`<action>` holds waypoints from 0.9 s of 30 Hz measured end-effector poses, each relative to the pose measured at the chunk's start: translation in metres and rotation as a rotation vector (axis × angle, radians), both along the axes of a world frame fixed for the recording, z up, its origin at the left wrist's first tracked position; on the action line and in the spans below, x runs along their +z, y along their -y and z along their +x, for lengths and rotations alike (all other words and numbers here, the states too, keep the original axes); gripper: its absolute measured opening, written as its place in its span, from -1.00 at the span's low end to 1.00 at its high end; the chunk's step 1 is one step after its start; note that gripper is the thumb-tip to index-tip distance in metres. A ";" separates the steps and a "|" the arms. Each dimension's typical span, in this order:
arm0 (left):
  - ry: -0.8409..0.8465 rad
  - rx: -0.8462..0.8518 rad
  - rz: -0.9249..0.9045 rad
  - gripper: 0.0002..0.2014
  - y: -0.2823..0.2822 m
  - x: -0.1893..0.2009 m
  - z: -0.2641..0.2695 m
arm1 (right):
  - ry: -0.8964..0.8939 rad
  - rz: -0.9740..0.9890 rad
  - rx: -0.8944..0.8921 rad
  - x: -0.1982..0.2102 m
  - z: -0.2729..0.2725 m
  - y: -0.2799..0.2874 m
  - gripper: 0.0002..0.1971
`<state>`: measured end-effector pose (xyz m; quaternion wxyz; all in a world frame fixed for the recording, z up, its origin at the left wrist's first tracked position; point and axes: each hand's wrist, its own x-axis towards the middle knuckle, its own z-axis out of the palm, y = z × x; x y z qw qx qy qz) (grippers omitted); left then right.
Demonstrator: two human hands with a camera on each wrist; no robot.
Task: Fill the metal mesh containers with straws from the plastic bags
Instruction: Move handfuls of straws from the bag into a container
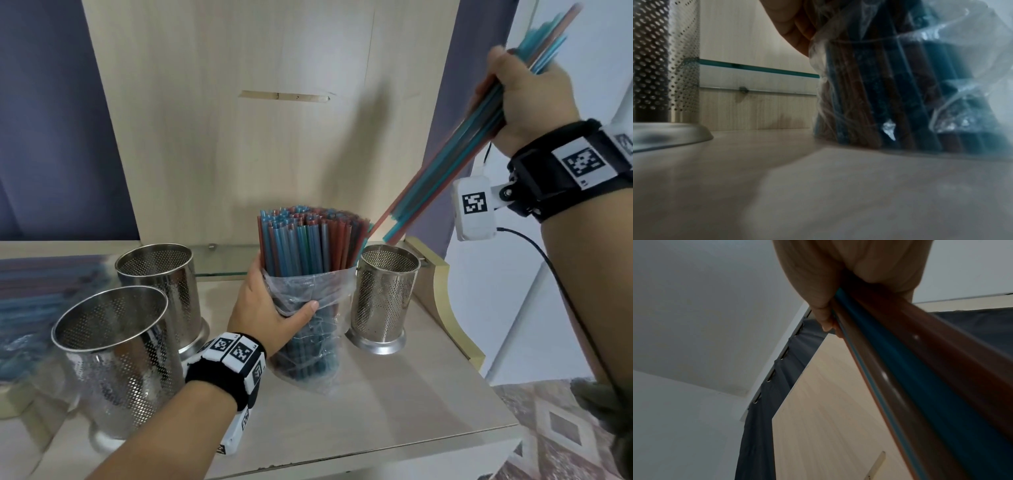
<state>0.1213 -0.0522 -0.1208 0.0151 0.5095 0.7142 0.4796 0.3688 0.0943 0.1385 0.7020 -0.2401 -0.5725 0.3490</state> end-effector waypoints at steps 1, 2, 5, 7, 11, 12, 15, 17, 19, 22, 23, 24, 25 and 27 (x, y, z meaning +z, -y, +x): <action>-0.001 0.001 0.006 0.16 0.000 0.000 0.000 | -0.022 -0.030 -0.006 -0.003 0.002 -0.003 -0.83; -0.002 0.002 0.008 0.16 0.000 0.000 0.000 | -0.053 -0.057 -0.012 -0.006 0.004 -0.007 -0.84; -0.003 0.010 0.011 0.17 -0.001 -0.001 -0.001 | -0.143 -0.107 -0.046 -0.014 0.008 -0.017 -0.84; -0.007 0.017 0.012 0.16 -0.001 -0.001 -0.001 | -0.185 -0.125 -0.091 -0.020 0.008 -0.022 -0.82; -0.013 0.015 0.021 0.12 -0.001 -0.001 0.000 | -0.203 -0.186 -0.153 -0.035 0.007 -0.037 -0.83; -0.012 0.011 0.024 0.12 -0.001 -0.001 0.000 | -0.202 -0.199 -0.163 -0.039 0.007 -0.041 -0.83; -0.021 0.006 0.026 0.14 -0.001 -0.001 0.000 | -0.201 -0.242 -0.174 -0.049 0.007 -0.048 -0.82; -0.023 0.010 0.024 0.14 -0.001 -0.001 -0.001 | -0.232 -0.269 -0.187 -0.050 0.009 -0.051 -0.80; -0.024 0.009 0.023 0.14 -0.001 -0.001 -0.001 | -0.299 -0.276 -0.213 -0.048 0.018 -0.054 -0.75; -0.020 0.015 0.004 0.16 0.000 -0.002 0.000 | -0.464 -0.255 -0.304 -0.042 0.042 -0.058 -0.70; -0.018 0.017 -0.001 0.16 0.000 -0.001 0.000 | -0.514 -0.261 -0.335 -0.040 0.049 -0.059 -0.64; -0.016 0.019 -0.003 0.16 0.000 -0.001 0.000 | -0.555 -0.253 -0.357 -0.039 0.055 -0.060 -0.61; -0.016 0.021 -0.005 0.15 -0.001 -0.001 0.000 | -0.567 -0.231 -0.351 -0.039 0.058 -0.059 -0.62; -0.017 0.019 0.002 0.14 -0.002 -0.002 0.000 | -0.525 -0.194 -0.329 -0.042 0.055 -0.056 -0.72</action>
